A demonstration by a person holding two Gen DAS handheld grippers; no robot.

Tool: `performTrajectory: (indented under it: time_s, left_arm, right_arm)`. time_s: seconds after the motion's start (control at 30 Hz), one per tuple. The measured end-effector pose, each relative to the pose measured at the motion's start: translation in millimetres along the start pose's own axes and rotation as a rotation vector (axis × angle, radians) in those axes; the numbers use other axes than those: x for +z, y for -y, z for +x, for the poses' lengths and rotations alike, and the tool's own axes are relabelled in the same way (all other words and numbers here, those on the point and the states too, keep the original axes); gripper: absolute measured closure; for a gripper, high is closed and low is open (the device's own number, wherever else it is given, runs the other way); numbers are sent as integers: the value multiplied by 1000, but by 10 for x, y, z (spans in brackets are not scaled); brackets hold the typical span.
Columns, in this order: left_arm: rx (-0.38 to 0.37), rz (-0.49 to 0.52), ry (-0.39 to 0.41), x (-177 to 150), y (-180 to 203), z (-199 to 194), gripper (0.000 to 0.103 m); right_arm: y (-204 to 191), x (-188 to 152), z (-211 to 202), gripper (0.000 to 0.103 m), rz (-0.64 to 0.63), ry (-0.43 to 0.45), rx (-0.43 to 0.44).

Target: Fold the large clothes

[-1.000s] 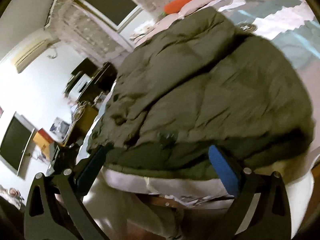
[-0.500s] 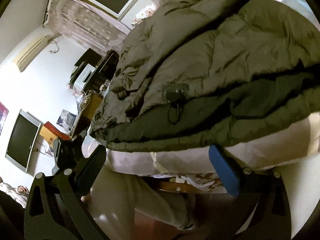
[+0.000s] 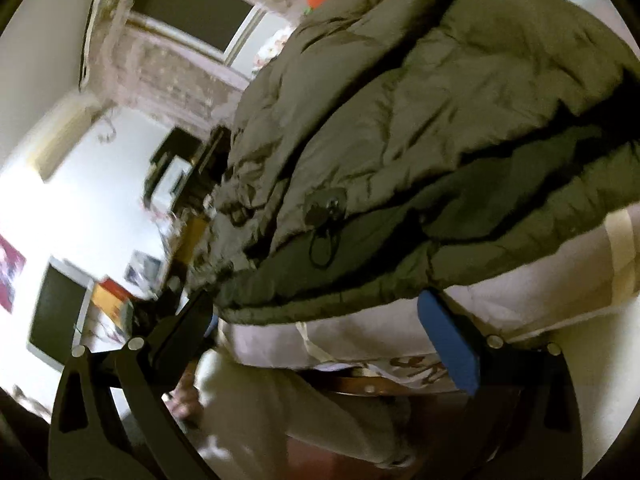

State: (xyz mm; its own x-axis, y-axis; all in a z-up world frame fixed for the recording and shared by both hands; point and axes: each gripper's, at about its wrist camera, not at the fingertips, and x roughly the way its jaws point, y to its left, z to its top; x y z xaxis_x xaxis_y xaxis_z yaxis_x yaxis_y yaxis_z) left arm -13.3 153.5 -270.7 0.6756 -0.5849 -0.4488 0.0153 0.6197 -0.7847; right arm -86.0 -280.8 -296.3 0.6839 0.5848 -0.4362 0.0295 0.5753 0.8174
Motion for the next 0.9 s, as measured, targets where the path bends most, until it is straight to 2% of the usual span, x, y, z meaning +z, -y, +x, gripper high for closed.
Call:
performTrajectory:
  time_s: [0.1,0.17,0.33,0.47,0.57,0.63,0.67,0.73,0.77,0.8,0.83,0.9]
  left_arm:
    - [-5,15,28,5,12,15,2]
    - [3,28,47,7,32,45,2]
    - [12,59,83,64,91,103,2]
    - [-6,92,121,141,186,149,2]
    - [25,101,115,209,237,266,4]
    - [48,45,107,257,195,360,18]
    - [48,21,113,269,161,368,29]
    - [43,-21,128,297,59,366,47]
    - [49,-16,127,311,26,363,66]
    - [55,-2,122,319,13,360,73]
    - [53,25,113,328,14,356,75]
    - [74,93,98,333,76,363,86]
  right_arm:
    - [118,58,-29,4,143,98,33]
    - [182,77,23,4,221,133,39]
    - [17,151,133,4,164,214,-3]
    - [-20,275,242,4,220,302,4]
    - [34,425,433,4,267,296,-79]
    - [65,471,498,4,304,298,-149]
    - [20,460,499,10,286,321,-186]
    - [-71,418,506,32,196,338,-271]
    - [-81,401,527,49,163,331,-311]
    - [-54,399,555,53,138,310,-334]
    - [-3,407,556,55,144,301,-322]
    - [50,472,535,65,169,302,-293]
